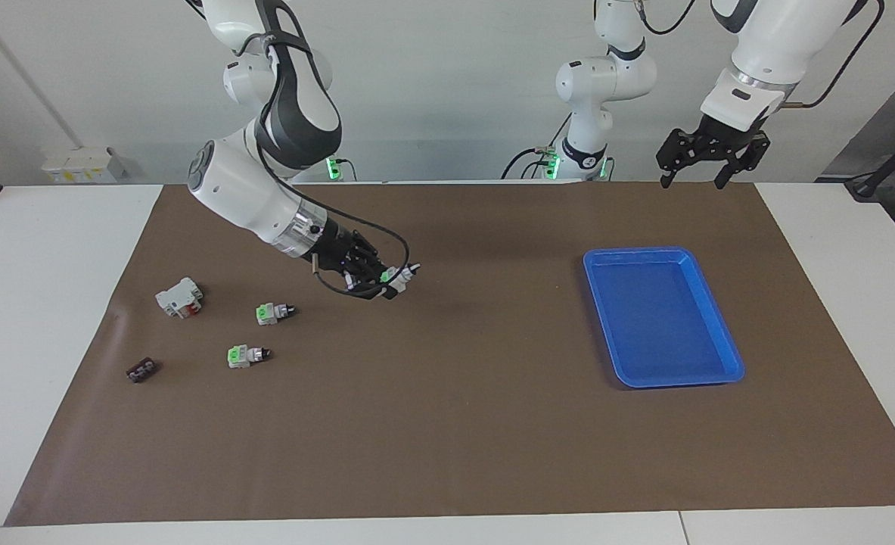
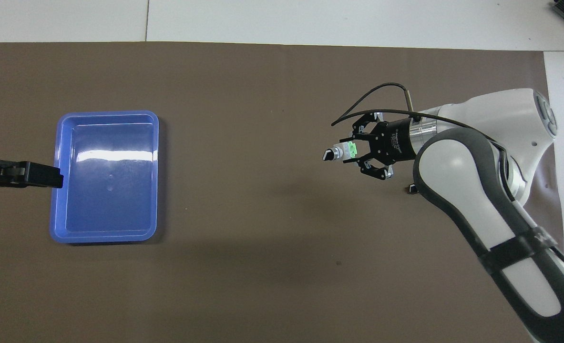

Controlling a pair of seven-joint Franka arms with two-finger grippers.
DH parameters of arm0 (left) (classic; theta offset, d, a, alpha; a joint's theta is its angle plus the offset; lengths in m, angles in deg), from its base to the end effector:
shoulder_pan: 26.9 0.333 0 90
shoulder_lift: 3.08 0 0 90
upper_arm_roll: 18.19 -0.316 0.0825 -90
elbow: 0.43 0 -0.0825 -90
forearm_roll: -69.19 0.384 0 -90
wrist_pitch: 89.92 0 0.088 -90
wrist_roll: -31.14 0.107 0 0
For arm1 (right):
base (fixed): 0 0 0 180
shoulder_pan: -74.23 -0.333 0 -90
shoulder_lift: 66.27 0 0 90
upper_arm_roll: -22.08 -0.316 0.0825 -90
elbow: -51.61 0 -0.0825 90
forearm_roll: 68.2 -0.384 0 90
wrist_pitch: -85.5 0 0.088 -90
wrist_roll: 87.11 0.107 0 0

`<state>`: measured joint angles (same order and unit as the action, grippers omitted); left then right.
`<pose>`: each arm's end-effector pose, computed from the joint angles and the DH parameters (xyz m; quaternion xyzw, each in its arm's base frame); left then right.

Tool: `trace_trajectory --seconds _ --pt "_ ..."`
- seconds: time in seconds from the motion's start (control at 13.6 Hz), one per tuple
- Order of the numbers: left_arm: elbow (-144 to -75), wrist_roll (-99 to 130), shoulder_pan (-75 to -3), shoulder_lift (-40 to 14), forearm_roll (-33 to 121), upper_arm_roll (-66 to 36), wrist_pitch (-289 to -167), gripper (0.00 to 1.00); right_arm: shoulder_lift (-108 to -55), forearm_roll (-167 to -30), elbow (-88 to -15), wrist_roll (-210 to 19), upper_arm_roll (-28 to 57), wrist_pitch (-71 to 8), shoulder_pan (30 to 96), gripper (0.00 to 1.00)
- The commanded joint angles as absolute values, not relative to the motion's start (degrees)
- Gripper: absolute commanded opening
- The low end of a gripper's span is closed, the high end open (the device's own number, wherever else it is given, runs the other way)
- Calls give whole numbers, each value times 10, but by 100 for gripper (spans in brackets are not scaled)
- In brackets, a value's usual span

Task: Turn and place switch with both arms

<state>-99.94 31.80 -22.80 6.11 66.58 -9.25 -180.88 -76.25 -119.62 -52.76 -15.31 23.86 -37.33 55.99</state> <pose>0.5025 -0.0538 0.6314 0.9988 -0.0468 0.0043 0.0105 0.5938 0.2109 0.4682 -0.7005 0.6013 0.2154 0.3184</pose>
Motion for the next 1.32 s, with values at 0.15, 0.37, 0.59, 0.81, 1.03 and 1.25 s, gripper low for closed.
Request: trace_trajectory --seconds 0.15,0.37,0.59,0.81,1.03,1.25 --pt "-1022 320 -221 77 537 -94 -1838 100 -781 -1287 -501 -46 237 -539 420 0" --pt "-1047 323 -221 81 454 -94 -1868 97 -781 -1288 -499 -13 237 -556 388 0" --pt "-1075 332 -233 85 409 -92 -1919 93 -776 -1287 -499 -3 237 -556 370 0" --pt "-1101 408 -250 94 376 -93 -1948 85 -747 -1287 -503 12 237 -549 369 0" --pt "-1109 476 -250 93 307 -94 -1953 80 -746 -1286 -505 17 237 -559 353 0" --pt "-1102 478 -250 91 257 -93 -1939 77 -745 -1283 -509 15 237 -572 348 0"
